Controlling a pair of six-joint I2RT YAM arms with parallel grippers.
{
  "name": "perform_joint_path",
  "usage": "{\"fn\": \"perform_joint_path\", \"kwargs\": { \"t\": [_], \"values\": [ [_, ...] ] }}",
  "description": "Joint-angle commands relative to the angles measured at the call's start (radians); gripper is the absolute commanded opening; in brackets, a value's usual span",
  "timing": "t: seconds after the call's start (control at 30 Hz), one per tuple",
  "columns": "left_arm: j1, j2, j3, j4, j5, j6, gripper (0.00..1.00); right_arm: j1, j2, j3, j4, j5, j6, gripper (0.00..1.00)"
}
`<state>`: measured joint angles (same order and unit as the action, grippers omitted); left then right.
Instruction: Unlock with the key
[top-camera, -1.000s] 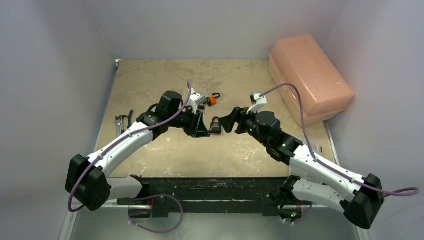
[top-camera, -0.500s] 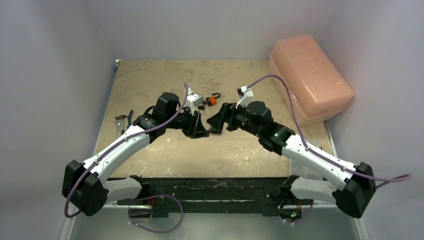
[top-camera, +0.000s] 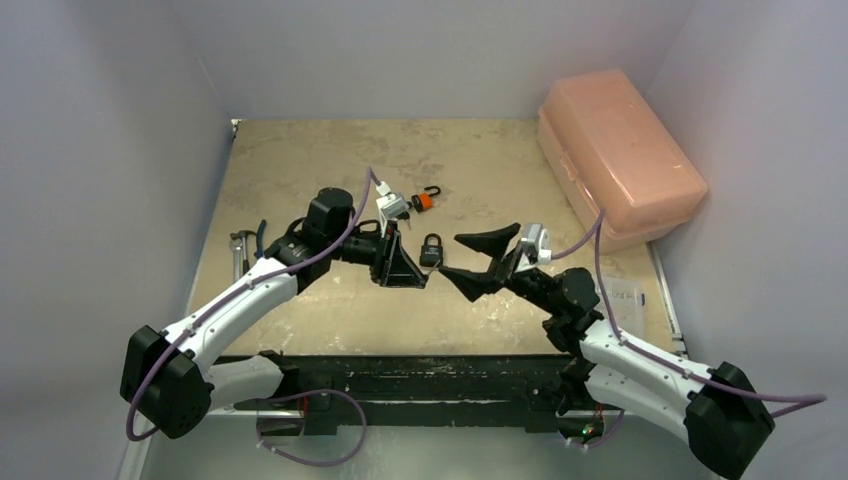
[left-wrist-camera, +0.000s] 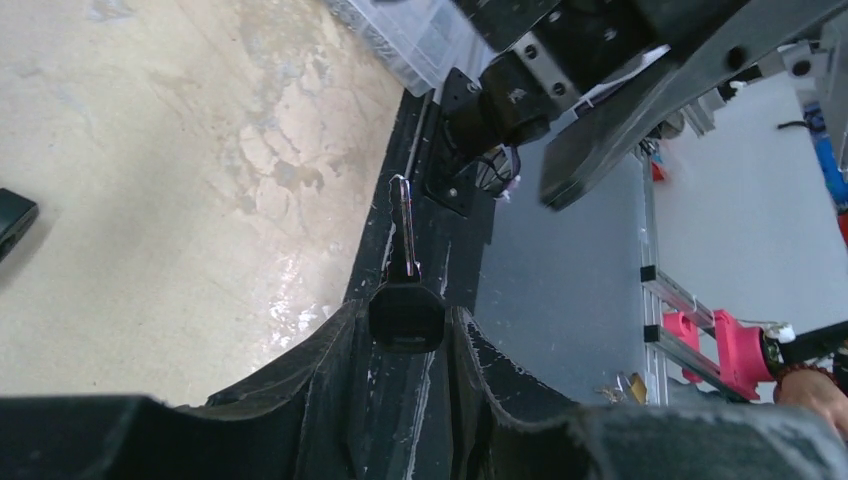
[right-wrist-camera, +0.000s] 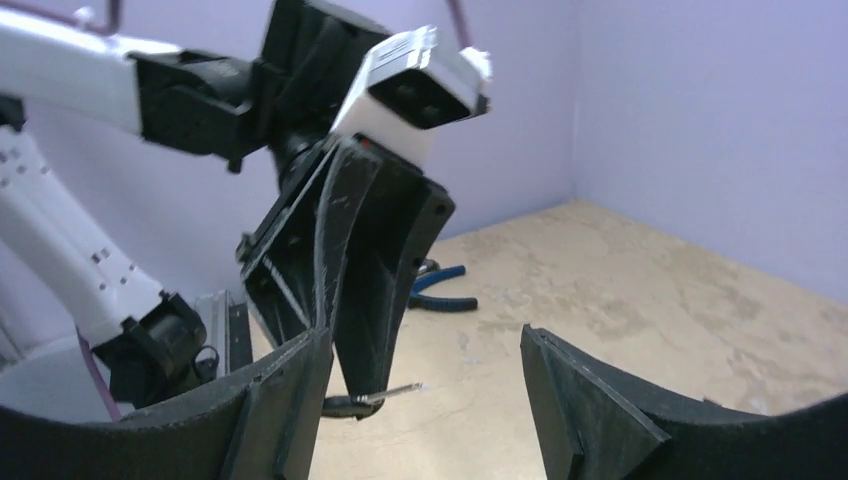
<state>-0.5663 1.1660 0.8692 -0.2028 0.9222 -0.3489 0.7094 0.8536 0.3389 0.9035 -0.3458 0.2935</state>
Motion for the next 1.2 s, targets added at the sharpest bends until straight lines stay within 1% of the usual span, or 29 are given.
{"fn": "perform_joint_path", "kwargs": {
  "t": [0.0, 0.07, 0.13, 0.23, 0.37, 0.43, 0.47, 0.53, 0.6, 0.7, 0.8, 0.87, 0.93, 1.07, 1.17],
  "values": [
    [-0.009, -0.046, -0.025, 0.129, 0.115, -0.076, 0.07, -0.002, 0.024, -0.083, 0.360, -0.182, -0.192, 0.76],
    [-0.010, -0.048, -0.035, 0.163, 0.129, -0.131, 0.07, -0.002, 0.042, -0.123, 0.442, -0.214, -0.257, 0.72],
    [-0.011, -0.039, -0.021, 0.138, 0.140, -0.162, 0.07, -0.002, 0.065, -0.146, 0.519, -0.227, -0.271, 0.72],
    [-0.015, -0.046, 0.026, 0.000, 0.102, -0.133, 0.07, -0.002, 0.082, -0.140, 0.514, -0.308, -0.339, 0.71],
    [-0.014, -0.047, 0.087, -0.174, 0.078, -0.113, 0.07, -0.002, 0.079, -0.096, 0.436, -0.416, -0.432, 0.71],
    [-0.015, -0.057, 0.096, -0.190, 0.081, -0.140, 0.08, -0.002, 0.070, -0.058, 0.349, -0.456, -0.492, 0.69],
    [-0.015, -0.063, 0.101, -0.195, 0.082, -0.156, 0.07, -0.002, 0.065, -0.036, 0.278, -0.488, -0.547, 0.68],
    [-0.015, -0.066, 0.131, -0.249, 0.071, -0.152, 0.08, -0.001, 0.057, 0.036, 0.076, -0.515, -0.682, 0.67],
    [-0.015, -0.058, 0.181, -0.380, 0.032, -0.096, 0.08, 0.012, 0.068, 0.125, -0.129, -0.515, -0.824, 0.64],
    [-0.015, -0.058, 0.209, -0.429, 0.017, -0.093, 0.08, 0.061, 0.081, 0.214, -0.358, -0.443, -0.993, 0.63],
    [-0.014, -0.058, 0.221, -0.452, 0.004, -0.089, 0.08, 0.146, 0.127, 0.323, -0.629, -0.308, -1.153, 0.62],
    [-0.015, -0.058, 0.228, -0.468, -0.014, -0.081, 0.08, 0.171, 0.157, 0.380, -0.771, -0.253, -1.220, 0.61],
    [-0.015, -0.054, 0.236, -0.493, -0.033, -0.065, 0.08, 0.182, 0.161, 0.397, -0.835, -0.230, -1.241, 0.61],
    [-0.014, -0.047, 0.239, -0.520, -0.062, -0.043, 0.08, 0.188, 0.129, 0.397, -0.857, -0.220, -1.240, 0.62],
    [-0.014, -0.045, 0.239, -0.528, -0.074, -0.034, 0.08, 0.188, 0.108, 0.409, -0.887, -0.169, -1.250, 0.63]
  ]
}}
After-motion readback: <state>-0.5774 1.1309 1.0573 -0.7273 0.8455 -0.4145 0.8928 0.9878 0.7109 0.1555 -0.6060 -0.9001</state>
